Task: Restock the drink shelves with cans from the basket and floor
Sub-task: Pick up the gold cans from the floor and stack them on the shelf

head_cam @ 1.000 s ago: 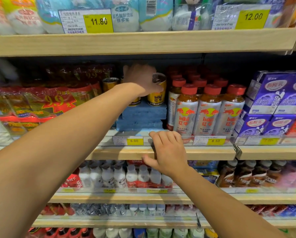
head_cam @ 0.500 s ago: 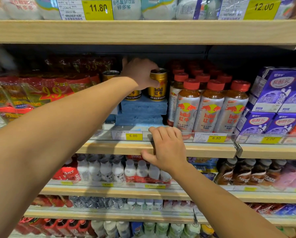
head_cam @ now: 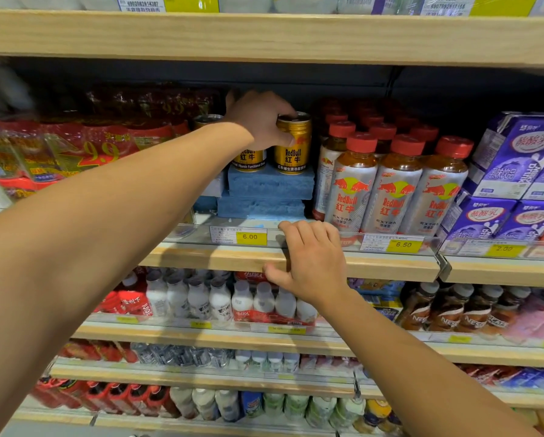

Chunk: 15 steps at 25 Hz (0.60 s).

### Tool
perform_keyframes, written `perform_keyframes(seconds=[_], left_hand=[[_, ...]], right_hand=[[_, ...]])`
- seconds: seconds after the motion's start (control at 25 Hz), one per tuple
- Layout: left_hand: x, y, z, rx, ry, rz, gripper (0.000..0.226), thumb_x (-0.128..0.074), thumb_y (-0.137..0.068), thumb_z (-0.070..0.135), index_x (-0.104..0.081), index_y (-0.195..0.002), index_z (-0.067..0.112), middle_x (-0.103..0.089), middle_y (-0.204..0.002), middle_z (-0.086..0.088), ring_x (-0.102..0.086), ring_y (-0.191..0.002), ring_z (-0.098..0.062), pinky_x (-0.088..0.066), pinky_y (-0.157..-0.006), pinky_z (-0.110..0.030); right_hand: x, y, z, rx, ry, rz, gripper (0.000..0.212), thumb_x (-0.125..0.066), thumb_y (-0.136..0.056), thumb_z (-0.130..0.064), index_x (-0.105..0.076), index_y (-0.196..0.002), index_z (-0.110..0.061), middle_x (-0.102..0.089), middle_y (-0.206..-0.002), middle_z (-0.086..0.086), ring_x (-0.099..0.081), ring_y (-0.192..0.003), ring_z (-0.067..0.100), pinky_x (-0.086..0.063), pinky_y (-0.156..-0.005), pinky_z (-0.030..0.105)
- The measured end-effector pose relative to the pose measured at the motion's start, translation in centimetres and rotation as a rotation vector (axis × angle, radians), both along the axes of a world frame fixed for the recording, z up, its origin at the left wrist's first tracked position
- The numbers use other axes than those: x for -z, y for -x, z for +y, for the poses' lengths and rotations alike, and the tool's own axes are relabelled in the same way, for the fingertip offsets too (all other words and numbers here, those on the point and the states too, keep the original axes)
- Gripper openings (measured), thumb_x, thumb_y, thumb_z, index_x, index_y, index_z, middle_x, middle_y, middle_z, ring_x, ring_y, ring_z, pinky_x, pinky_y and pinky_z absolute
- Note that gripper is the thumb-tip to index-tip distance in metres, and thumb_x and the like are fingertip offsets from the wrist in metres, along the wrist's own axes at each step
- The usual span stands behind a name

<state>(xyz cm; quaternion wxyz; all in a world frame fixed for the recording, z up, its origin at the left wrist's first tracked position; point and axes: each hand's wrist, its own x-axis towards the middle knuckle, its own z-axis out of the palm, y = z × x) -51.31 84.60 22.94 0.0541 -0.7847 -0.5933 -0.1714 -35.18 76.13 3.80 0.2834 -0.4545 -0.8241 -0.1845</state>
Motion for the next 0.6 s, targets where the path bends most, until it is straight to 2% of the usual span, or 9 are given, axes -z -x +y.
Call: perform_keyframes(seconds=[0.16,0.32,0.4,0.48,0.6], left_hand=[[0.2,-0.3,-0.4,-0.031,-0.046,0.031,0.039,-0.058,-0.091,0.045,-0.061,-0.127,0.031,-0.062,-0.127,-0.002,-0.047,-0.126,-0.032,-0.017,-0.112,-0.062],[0.7,-0.8,-1.0,-0.094,-0.041,0.082,0.049,-0.054,-0.093,0.046,-0.048,-0.140,0.033,-0.054,-0.140,-0.002,-0.039,-0.134,-0.035,-0.011,-0.115,-0.062],[1.0,-0.9,-2.1,-0.127,-0.082,0.048,0.055,-0.053,-0.093,0.048,-0.041,-0.145,0.034,-0.048,-0.147,0.000,-0.036,-0.138,-0.032,-0.010,-0.118,-0.058],[2.2,-0.4,-4.1,-0.101,-0.137,-0.061,0.058,-0.055,-0.091,0.048,-0.042,-0.145,0.033,-0.049,-0.147,0.001,-0.038,-0.137,-0.027,-0.016,-0.119,-0.052],[5.5,0.9,-9.0,0.017,-0.206,-0.230,0.059,-0.054,-0.085,0.050,-0.052,-0.139,0.027,-0.063,-0.130,0.000,-0.054,-0.122,-0.021,-0.040,-0.106,-0.044]], right_hand=[[-0.2,0.1,-0.2,0.012,0.018,-0.008,0.065,-0.053,-0.073,-0.066,-0.057,-0.117,-0.017,-0.057,-0.098,-0.001,-0.051,-0.094,0.026,-0.031,-0.089,0.038],[-0.8,0.2,-0.3,0.020,0.084,-0.025,0.062,-0.052,-0.073,-0.065,-0.056,-0.115,-0.020,-0.056,-0.096,-0.003,-0.050,-0.092,0.024,-0.029,-0.089,0.037],[-1.1,0.2,-0.5,0.019,0.131,-0.031,0.061,-0.053,-0.075,-0.063,-0.054,-0.118,-0.020,-0.056,-0.100,-0.003,-0.049,-0.096,0.023,-0.027,-0.093,0.037],[-1.3,0.4,-0.8,-0.012,0.160,0.005,0.064,-0.058,-0.076,-0.058,-0.052,-0.127,-0.019,-0.058,-0.109,-0.002,-0.050,-0.105,0.024,-0.024,-0.104,0.039],[-1.2,1.3,-1.7,-0.102,0.151,0.070,0.068,-0.066,-0.076,-0.046,-0.049,-0.132,-0.013,-0.057,-0.121,0.003,-0.050,-0.118,0.026,-0.020,-0.114,0.047]])
